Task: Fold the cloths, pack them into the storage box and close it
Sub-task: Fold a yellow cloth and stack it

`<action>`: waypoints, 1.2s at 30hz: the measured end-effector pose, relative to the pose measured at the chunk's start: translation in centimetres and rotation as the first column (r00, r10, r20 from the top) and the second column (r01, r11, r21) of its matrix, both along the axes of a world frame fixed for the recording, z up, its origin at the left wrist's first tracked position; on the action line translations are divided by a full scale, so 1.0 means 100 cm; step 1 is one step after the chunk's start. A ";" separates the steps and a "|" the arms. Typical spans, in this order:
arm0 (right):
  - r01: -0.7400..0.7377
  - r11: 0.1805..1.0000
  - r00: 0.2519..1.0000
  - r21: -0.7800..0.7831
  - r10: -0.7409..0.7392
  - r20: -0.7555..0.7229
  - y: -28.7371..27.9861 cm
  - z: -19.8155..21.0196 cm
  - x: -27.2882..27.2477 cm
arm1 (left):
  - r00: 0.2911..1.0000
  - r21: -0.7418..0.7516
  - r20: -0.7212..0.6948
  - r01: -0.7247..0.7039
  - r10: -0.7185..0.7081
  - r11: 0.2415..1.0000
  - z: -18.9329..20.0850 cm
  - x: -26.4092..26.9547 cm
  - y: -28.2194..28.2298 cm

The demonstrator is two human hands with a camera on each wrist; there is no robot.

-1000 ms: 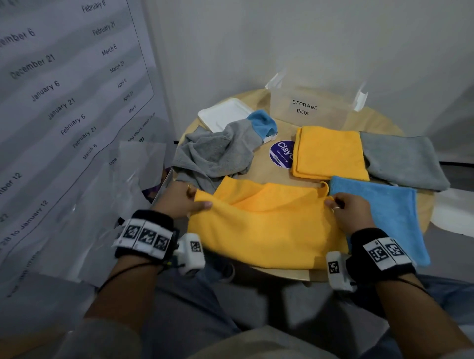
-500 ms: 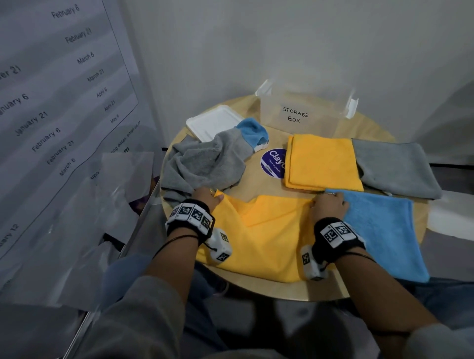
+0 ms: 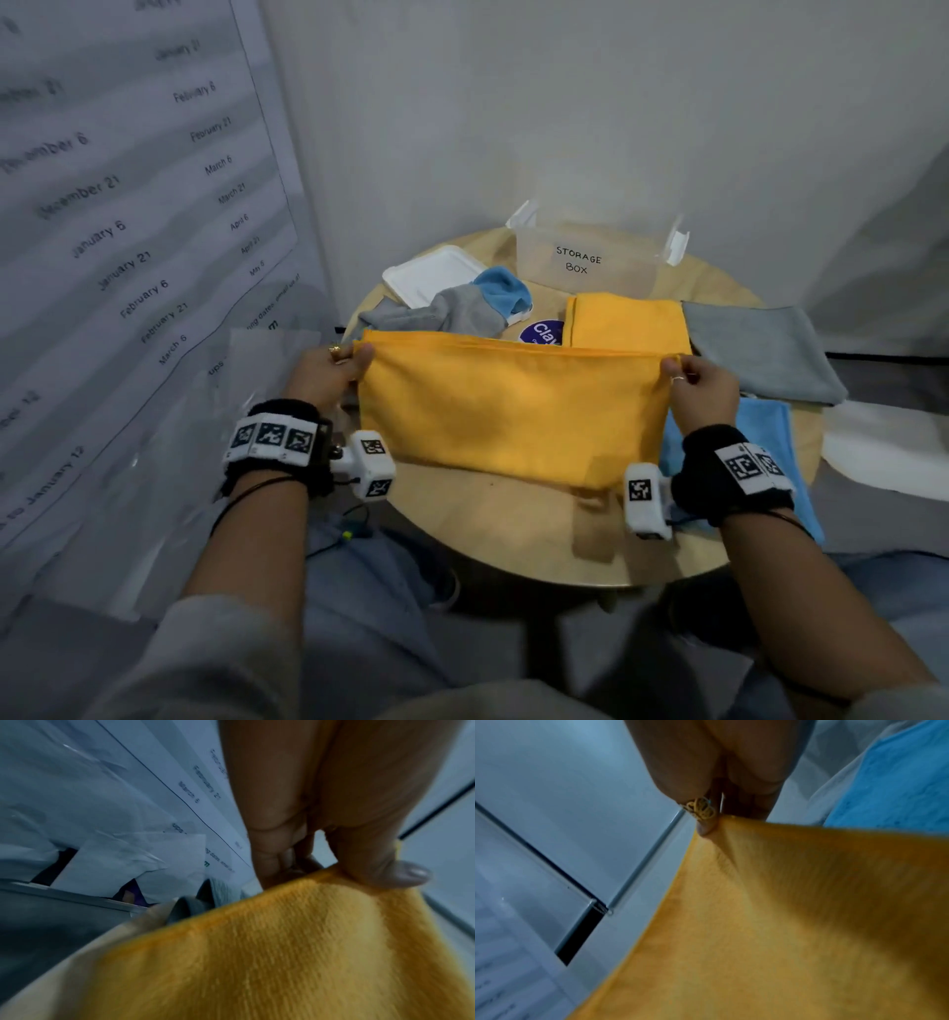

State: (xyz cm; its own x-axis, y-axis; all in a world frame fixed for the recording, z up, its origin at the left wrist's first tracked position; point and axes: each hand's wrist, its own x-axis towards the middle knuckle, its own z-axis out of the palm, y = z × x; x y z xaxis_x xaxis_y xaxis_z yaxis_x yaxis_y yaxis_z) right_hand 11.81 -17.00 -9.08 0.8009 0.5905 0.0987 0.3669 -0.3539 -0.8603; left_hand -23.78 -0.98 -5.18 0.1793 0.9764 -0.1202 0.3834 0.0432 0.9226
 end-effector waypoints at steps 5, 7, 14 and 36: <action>-0.090 0.958 0.989 0.272 0.118 -0.089 -0.009 0.017 0.002 | 0.970 0.136 0.242 0.007 -0.040 0.991 0.024 -0.017 -0.017; -0.106 0.915 0.981 0.389 0.160 -0.110 -0.015 0.025 -0.001 | 0.935 0.105 0.355 -0.020 -0.018 0.994 0.029 -0.021 -0.018; -0.081 0.913 0.985 0.401 0.135 -0.107 -0.030 0.043 -0.003 | 0.951 0.142 0.310 -0.060 0.013 0.988 0.033 -0.031 -0.035; -0.140 0.819 0.968 -0.557 0.230 0.095 0.063 -0.060 0.007 | 0.929 -0.023 -0.369 -0.029 0.019 0.999 -0.084 0.004 0.051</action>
